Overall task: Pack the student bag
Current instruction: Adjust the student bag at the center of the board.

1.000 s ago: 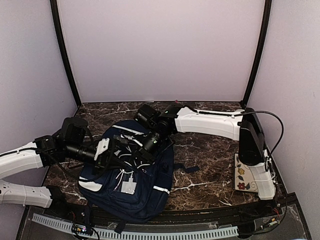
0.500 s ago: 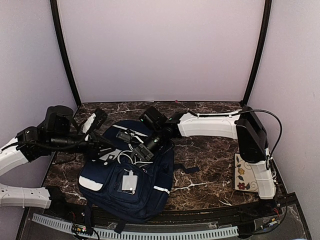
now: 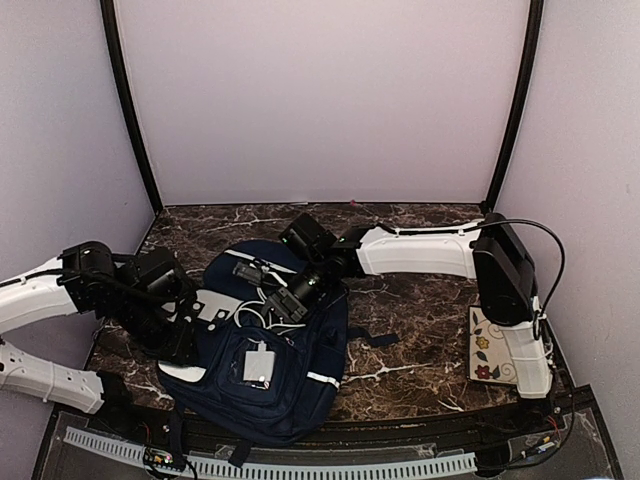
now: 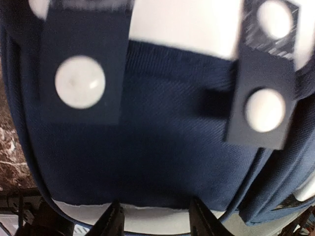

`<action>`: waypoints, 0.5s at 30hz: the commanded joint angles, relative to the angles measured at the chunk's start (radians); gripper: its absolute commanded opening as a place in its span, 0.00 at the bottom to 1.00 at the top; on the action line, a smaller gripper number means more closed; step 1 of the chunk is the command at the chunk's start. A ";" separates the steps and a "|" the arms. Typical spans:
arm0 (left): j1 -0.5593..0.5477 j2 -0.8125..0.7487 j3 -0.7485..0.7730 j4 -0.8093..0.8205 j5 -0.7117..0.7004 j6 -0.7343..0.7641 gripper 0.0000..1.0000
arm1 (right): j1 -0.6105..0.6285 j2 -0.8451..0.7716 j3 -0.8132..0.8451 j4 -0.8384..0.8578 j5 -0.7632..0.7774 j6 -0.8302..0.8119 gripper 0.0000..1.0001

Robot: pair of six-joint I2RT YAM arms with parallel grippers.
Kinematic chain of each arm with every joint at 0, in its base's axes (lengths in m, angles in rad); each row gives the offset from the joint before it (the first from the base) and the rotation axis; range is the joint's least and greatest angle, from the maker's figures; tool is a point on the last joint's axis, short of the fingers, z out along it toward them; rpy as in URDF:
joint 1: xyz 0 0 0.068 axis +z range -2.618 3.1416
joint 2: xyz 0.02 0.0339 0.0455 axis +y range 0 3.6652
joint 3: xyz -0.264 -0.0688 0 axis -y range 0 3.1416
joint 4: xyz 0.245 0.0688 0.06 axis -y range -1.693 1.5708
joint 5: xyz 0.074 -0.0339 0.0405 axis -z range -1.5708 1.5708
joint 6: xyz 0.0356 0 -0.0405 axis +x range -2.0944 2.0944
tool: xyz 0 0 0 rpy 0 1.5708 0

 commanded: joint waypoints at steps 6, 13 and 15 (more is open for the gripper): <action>-0.082 -0.003 -0.256 0.246 -0.189 -0.198 0.60 | -0.019 0.070 -0.087 0.034 0.258 -0.011 0.00; 0.155 0.082 -0.265 0.643 -0.414 0.128 0.62 | -0.019 -0.020 -0.170 0.110 0.258 0.041 0.00; 0.230 0.141 -0.223 0.771 -0.410 0.270 0.62 | -0.019 -0.037 -0.195 0.147 0.272 0.077 0.00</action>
